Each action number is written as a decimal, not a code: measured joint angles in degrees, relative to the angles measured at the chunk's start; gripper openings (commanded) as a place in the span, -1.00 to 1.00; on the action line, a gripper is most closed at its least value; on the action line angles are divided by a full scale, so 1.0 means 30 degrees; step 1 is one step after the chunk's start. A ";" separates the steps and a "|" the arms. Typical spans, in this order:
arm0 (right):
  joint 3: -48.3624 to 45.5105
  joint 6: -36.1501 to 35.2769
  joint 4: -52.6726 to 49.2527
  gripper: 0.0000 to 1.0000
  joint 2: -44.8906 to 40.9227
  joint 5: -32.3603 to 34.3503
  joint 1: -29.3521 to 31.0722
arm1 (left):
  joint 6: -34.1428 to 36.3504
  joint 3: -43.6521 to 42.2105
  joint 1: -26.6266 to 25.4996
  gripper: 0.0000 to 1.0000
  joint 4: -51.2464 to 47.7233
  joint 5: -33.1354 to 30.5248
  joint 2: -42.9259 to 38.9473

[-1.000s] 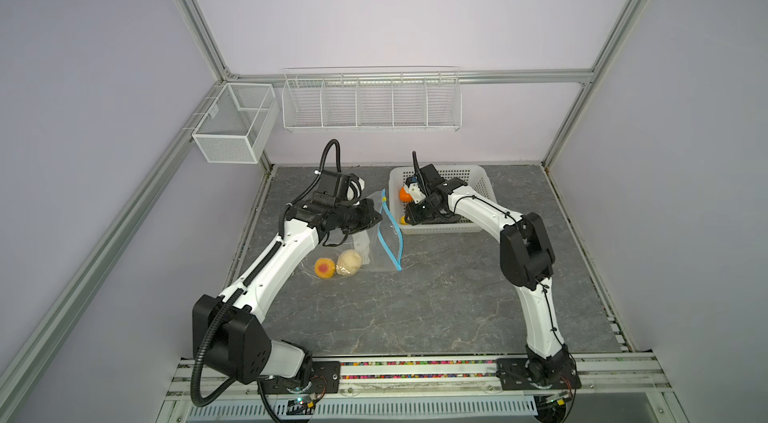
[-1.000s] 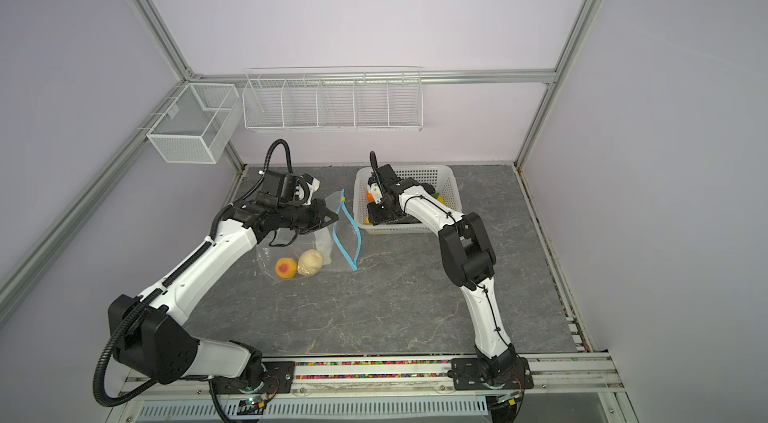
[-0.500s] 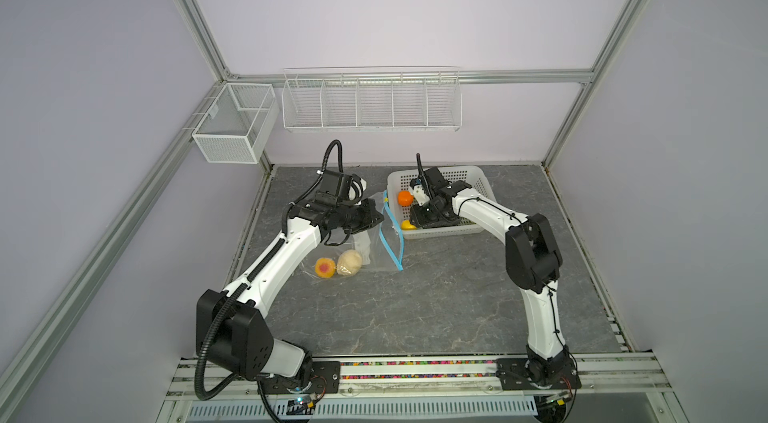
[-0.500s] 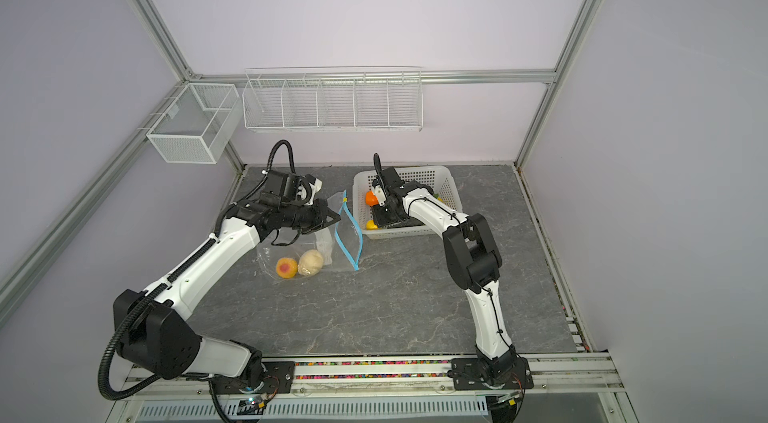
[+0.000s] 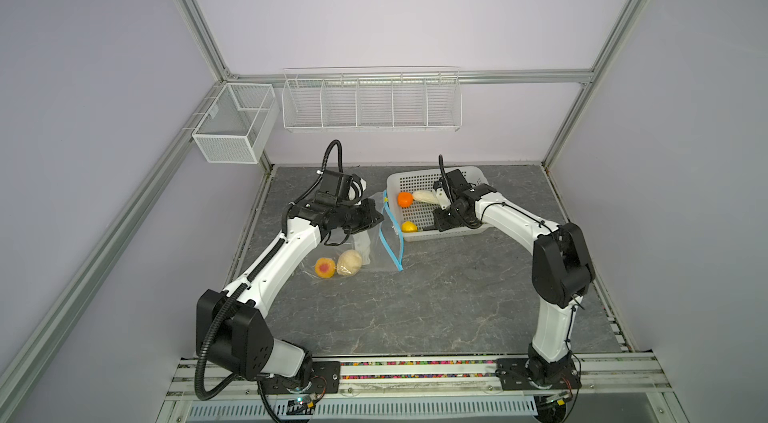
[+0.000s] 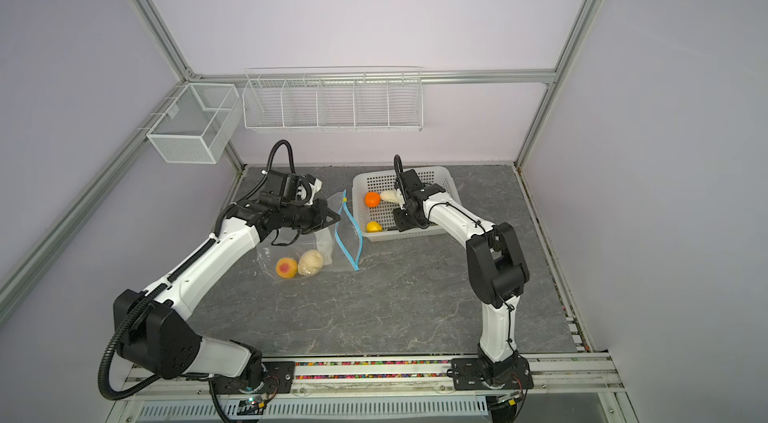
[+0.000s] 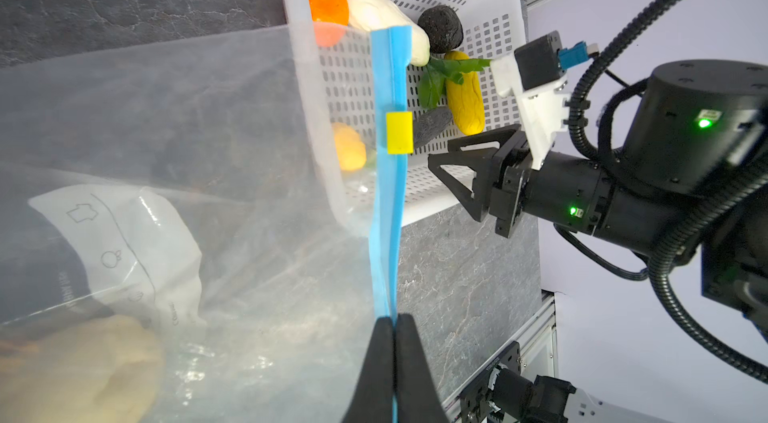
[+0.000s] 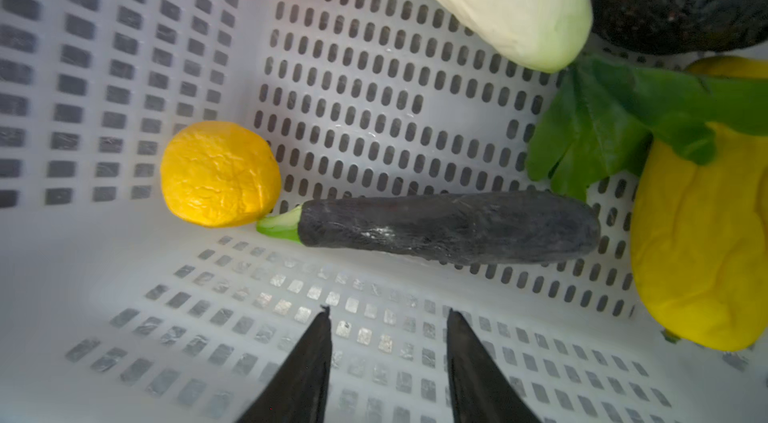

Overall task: Place the food in the zip-top bag and seal the zipper
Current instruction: 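Reposition the right gripper within the basket toward the white cucumber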

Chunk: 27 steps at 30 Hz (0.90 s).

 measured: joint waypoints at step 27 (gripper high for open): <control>0.0066 -1.2415 0.3993 0.18 0.0488 -0.2623 -0.1843 | -0.0007 -0.0627 0.0066 -1.00 0.0277 0.0772 0.0000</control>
